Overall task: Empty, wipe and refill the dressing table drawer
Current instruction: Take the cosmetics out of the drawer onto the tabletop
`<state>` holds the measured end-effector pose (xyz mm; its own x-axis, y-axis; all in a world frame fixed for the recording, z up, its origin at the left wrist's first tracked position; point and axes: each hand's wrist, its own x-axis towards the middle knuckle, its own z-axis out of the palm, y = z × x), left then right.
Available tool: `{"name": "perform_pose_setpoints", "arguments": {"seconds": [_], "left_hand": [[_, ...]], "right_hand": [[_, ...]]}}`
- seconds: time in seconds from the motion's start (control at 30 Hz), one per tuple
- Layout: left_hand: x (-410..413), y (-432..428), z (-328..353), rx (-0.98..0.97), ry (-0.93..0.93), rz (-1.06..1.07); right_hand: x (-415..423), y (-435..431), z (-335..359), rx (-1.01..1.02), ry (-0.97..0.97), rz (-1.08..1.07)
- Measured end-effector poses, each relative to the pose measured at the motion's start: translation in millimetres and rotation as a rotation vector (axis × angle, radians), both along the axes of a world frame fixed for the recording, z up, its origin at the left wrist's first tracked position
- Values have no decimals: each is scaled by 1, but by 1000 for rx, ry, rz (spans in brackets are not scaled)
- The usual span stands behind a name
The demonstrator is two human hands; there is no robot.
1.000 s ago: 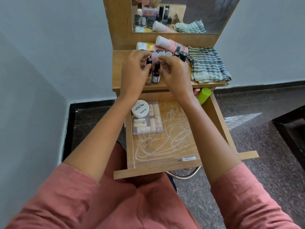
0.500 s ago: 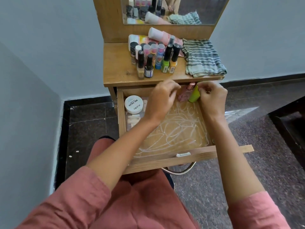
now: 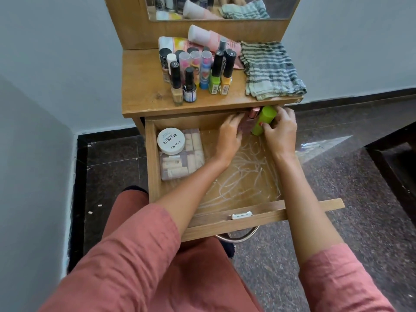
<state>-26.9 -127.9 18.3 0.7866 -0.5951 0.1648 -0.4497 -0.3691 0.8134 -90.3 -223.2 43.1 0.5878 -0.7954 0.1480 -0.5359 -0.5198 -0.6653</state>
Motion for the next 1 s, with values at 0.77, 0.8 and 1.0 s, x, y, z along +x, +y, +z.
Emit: {"name": "perform_pose_setpoints", "arguments": {"seconds": [0.77, 0.8, 1.0], "left_hand": [[-10, 21, 13, -145, 70, 49], [-11, 26, 18, -160, 66, 40], [-9, 54, 63, -274, 4, 53]], "right_hand": [[-15, 17, 23, 36, 41, 55], [-16, 20, 28, 39, 30, 60], [-19, 38, 72, 73, -94, 121]]}}
